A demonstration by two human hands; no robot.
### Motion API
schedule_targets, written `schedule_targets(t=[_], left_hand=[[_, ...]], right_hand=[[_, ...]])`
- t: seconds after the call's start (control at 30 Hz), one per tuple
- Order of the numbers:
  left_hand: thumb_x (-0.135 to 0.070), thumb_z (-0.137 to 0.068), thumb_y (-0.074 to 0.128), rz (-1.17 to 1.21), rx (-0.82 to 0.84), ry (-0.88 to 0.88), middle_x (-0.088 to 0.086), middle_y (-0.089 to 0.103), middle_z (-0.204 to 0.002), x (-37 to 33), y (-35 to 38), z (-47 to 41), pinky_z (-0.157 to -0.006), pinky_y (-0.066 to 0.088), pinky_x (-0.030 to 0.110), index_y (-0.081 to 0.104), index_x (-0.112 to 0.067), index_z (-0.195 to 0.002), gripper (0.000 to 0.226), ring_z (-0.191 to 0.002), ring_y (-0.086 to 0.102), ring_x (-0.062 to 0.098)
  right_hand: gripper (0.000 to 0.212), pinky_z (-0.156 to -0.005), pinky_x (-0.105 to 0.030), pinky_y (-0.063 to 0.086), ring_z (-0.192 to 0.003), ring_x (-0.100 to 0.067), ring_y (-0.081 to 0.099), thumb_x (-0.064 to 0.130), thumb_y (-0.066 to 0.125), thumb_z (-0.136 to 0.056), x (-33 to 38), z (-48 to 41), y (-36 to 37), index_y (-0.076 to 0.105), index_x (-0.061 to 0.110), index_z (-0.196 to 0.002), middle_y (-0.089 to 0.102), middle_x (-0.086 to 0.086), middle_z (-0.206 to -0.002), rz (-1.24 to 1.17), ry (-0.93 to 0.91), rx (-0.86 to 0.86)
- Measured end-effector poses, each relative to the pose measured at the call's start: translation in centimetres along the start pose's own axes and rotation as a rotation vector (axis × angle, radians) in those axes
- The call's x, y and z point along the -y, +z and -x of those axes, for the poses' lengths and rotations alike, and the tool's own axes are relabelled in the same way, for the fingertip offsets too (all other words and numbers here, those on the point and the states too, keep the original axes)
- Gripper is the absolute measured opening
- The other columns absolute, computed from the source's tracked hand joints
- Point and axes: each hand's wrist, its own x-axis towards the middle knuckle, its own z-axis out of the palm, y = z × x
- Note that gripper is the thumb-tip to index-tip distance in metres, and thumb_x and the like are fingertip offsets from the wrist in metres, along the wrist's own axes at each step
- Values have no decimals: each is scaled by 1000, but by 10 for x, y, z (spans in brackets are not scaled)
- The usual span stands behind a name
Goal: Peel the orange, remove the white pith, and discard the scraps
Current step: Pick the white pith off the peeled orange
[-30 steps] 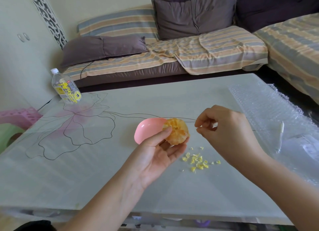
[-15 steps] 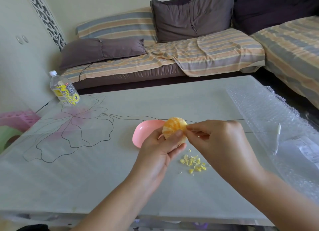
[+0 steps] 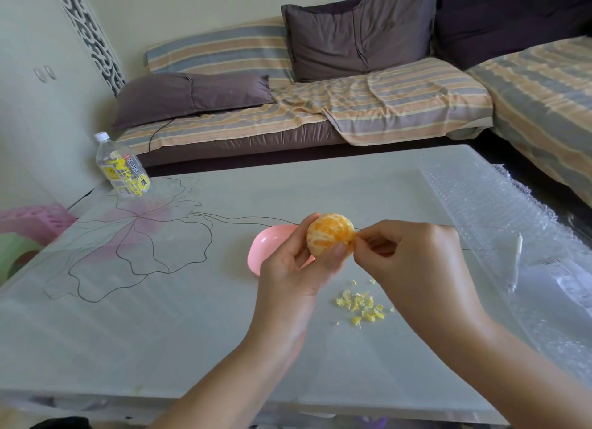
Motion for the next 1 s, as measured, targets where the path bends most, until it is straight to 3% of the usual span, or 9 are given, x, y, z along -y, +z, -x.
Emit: schedule_targets(t=[0.2,0.37,0.6,0.8,1.0], left_hand=[[-19,-70,74,26,-26,-29,-8,73,-99,0,0,-1,-102,47,42,74,-39,-91,30,-105,65,14],[-16,-69,75,59,-35,-75,1,73,-107,0,-2,-2,-100,48,38,68,-28,-108,41,-109,65,17],[-8,-72,75,209,4,-123,10,71,-109,-10,-11,-6,-79,55,25,60,-10,-121,52,-99,68,20],[-2,-64,78,255,-40,-144,15,67,-118,-9,-15,-8,-83,56,29,57,-10,-124,63,-106,65,25],[-1,-61,73,261,-54,-163,13,68,-116,-7,-14,-4,-87,56,30,59,-12,-117,60,-106,67,24]], right_hand=[[9,-56,-25,48,-55,-10,60,17,68,-76,5,-1,0,71,17,-67,65,6,-56,-40,41,-6],[12,-56,-21,49,-57,-7,59,16,70,-73,6,-2,-2,67,20,-62,63,5,-54,-89,81,-5],[10,-56,-4,44,-62,2,65,17,70,-77,10,-6,-12,72,26,-72,70,13,-67,-309,150,123],[9,-52,-2,40,-61,5,65,18,76,-76,11,-1,-9,75,25,-81,71,14,-70,-366,158,150],[13,-60,-4,46,-63,6,65,15,75,-77,9,1,-5,75,28,-77,69,22,-68,-268,92,99]])
